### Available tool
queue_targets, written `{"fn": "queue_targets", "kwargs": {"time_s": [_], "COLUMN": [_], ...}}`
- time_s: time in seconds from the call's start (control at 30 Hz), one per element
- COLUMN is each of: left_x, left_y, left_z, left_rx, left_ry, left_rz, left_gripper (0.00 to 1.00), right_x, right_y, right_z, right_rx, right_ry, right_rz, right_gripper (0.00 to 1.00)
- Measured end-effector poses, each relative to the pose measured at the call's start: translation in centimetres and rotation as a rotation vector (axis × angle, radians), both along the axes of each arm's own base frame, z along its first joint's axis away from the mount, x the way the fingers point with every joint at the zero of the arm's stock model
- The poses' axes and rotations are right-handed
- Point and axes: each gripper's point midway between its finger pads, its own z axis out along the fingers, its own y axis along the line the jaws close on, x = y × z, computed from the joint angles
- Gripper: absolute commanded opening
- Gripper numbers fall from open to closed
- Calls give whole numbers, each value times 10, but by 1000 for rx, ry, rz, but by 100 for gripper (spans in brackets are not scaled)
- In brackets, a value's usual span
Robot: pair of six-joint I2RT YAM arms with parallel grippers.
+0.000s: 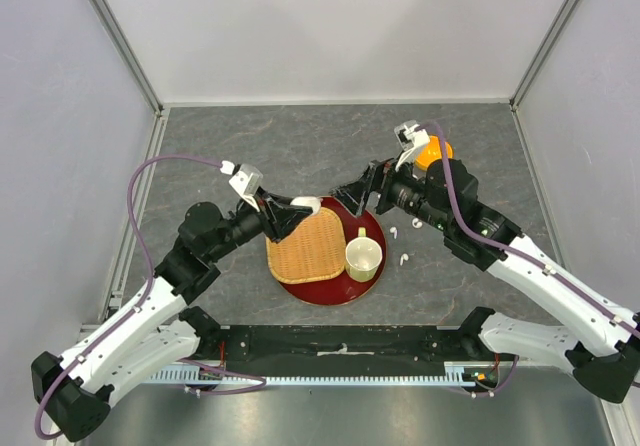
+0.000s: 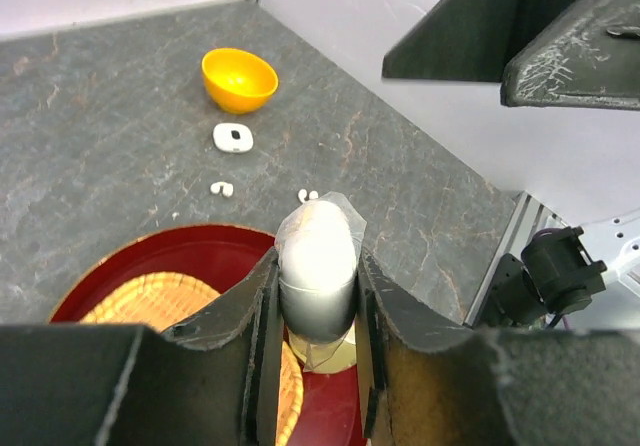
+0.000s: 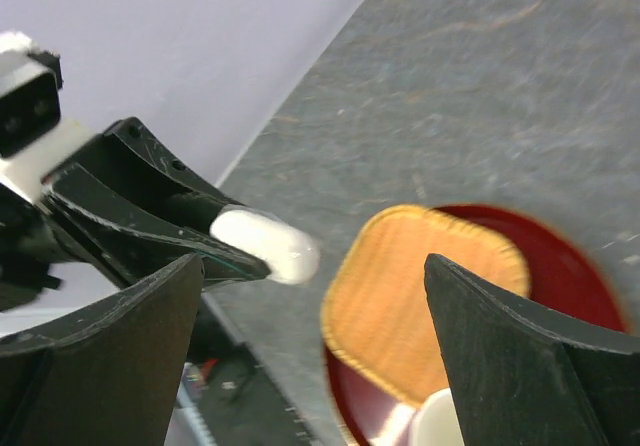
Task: Insert the wireless bluetooth earbuds into the charging case
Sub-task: Pick up the charging case at the center of the board.
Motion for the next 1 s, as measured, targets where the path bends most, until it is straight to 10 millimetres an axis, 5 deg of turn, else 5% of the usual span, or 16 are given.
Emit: {"fn": "queue_targets", "kwargs": {"time_s": [0.37, 0.7, 1.0], "left_x": [-18, -23, -22], "left_y": [3, 5, 2], "left_z": [8, 26, 28], "left_rx": [-89, -166, -186], "left_ry": [-230, -328, -338], "left_rz": [-59, -62, -72], "left_gripper": [2, 2, 2], "right_x": [-22, -35, -35], "right_y": [22, 42, 45], "right_z": [-5, -57, -30], "right_rx": [335, 507, 638], "right_ry": [493, 846, 873], "right_rz": [46, 107, 157], "right_gripper": [98, 98, 98]}}
